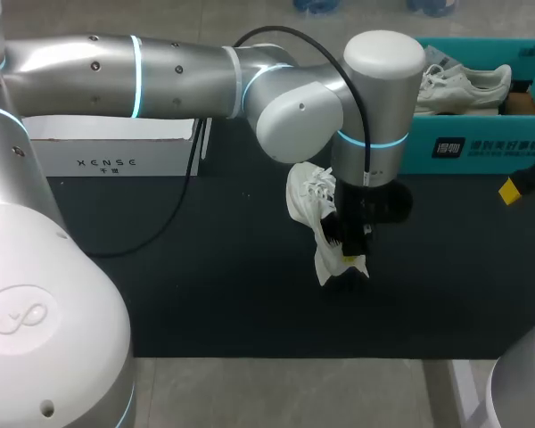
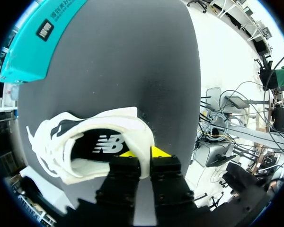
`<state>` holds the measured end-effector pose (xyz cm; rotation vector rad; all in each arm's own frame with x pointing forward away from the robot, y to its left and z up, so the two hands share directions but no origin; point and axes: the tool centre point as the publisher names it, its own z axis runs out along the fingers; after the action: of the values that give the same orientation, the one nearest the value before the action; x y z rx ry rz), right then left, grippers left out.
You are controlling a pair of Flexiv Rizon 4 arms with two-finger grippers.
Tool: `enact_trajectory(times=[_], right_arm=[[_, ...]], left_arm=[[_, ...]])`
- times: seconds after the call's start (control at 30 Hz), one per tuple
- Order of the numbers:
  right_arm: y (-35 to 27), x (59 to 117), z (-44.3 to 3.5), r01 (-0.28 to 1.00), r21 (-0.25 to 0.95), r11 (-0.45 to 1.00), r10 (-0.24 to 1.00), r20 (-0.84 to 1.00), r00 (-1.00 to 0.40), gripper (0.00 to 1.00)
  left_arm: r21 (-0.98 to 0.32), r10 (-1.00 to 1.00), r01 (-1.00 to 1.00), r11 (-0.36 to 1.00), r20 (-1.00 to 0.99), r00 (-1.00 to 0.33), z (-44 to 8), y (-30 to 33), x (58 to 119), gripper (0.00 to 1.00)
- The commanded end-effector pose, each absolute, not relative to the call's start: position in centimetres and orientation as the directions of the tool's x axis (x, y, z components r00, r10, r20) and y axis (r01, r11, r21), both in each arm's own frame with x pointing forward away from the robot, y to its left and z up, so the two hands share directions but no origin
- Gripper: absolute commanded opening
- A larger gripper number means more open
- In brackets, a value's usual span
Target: Take the shoe out of the shoebox, open the shoe tongue, remove and reinsert the insole, then place the shoe into the shoebox
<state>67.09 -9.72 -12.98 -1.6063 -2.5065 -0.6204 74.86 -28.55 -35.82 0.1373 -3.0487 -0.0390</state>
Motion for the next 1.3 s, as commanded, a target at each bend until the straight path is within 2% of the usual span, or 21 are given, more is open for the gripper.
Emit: enact_trajectory(times=[0.03,0.2,0.4,0.97,1.3], right_arm=[[-9.6,67.3,-13.0,0.890,0.277,0.361,0.848,0.298,-0.437,1.00],[-9.6,67.3,-13.0,0.890,0.277,0.361,0.848,0.298,-0.437,1.00],[-9.6,67.3,-13.0,0.890,0.277,0.361,0.848,0.298,-0.437,1.00],[-9.6,67.3,-13.0,0.890,0.277,0.361,0.848,0.298,-0.437,1.00],[-9.6,67.3,-13.0,0.890,0.277,0.361,0.848,0.298,-0.437,1.00]], left_arm=[[0.029,-0.088,-0.085,0.996,0.090,-0.992,-36.3,-28.4,75.0,0.00],[0.024,-0.050,-0.049,0.999,0.061,-0.997,-34.3,-28.2,74.8,0.00],[0.027,-0.041,-0.042,0.999,-0.036,-0.999,-30.0,-27.3,74.7,0.00],[0.018,-0.016,-0.019,1.000,-0.133,-0.991,-18.8,-26.5,75.5,0.00],[0.011,-0.020,-0.022,1.000,-0.170,-0.985,-17.2,-27.1,75.3,0.00]])
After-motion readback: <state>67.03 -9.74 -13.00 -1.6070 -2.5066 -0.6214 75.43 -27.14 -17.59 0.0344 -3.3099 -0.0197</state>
